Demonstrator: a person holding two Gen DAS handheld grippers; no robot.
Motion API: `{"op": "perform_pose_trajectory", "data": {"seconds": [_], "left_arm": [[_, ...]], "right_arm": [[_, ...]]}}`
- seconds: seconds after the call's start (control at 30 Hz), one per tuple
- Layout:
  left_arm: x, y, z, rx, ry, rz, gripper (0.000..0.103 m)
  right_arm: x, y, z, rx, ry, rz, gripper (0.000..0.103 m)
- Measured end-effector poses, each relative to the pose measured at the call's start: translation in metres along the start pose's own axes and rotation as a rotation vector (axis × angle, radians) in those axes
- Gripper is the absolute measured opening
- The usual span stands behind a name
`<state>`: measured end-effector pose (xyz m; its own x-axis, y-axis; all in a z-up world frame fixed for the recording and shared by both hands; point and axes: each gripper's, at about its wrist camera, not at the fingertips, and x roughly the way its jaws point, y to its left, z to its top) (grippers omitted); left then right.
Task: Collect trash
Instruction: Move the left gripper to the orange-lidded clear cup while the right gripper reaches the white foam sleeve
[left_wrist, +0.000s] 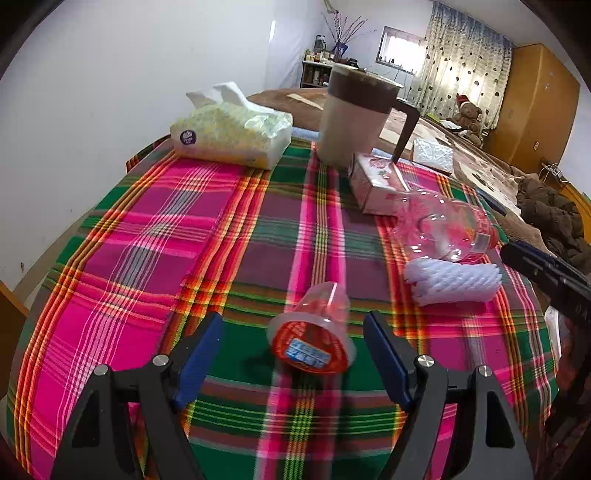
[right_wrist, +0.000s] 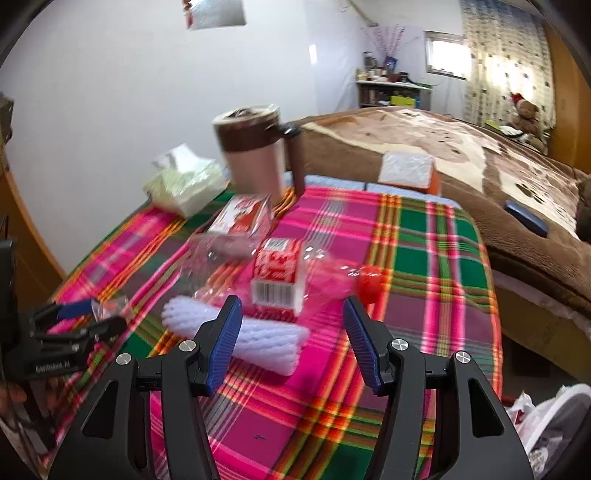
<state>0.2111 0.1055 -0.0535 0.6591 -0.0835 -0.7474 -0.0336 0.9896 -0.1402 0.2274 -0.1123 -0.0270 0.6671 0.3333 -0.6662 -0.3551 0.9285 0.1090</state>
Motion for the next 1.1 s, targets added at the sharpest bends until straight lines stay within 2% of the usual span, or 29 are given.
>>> {"op": "perform_pose_trajectory", "data": {"seconds": [0.2, 0.43, 0.6, 0.87, 0.97, 1.1], "left_arm": [[0.0, 0.008, -0.003, -0.01, 0.012, 0.002, 0.08], [-0.004, 0.019, -0.002, -0.019, 0.013, 0.012, 0.08], [-0.004, 0.021, -0.001, -0.013, 0.012, 0.008, 0.08], [-0.002, 0.024, 0.004, 0.0, 0.001, 0.033, 0.08], [0.0, 0.025, 0.005, 0.01, 0.005, 0.053, 0.08], [0.001, 0.027, 0.006, 0.016, 0.013, 0.045, 0.08]], "right_arm": [[0.009, 0.011, 0.0, -0.035, 0.023, 0.055, 0.058], [0.013, 0.022, -0.007, -0.053, 0.08, 0.197, 0.058], [0.006, 0.034, -0.01, -0.114, 0.099, 0.202, 0.058], [0.0, 0.058, -0.001, -0.268, 0.017, 0.134, 0.062], [0.013, 0.066, -0.001, -0.314, 0.048, 0.153, 0.062], [0.029, 0.07, -0.002, -0.35, 0.091, 0.124, 0.062]]}}
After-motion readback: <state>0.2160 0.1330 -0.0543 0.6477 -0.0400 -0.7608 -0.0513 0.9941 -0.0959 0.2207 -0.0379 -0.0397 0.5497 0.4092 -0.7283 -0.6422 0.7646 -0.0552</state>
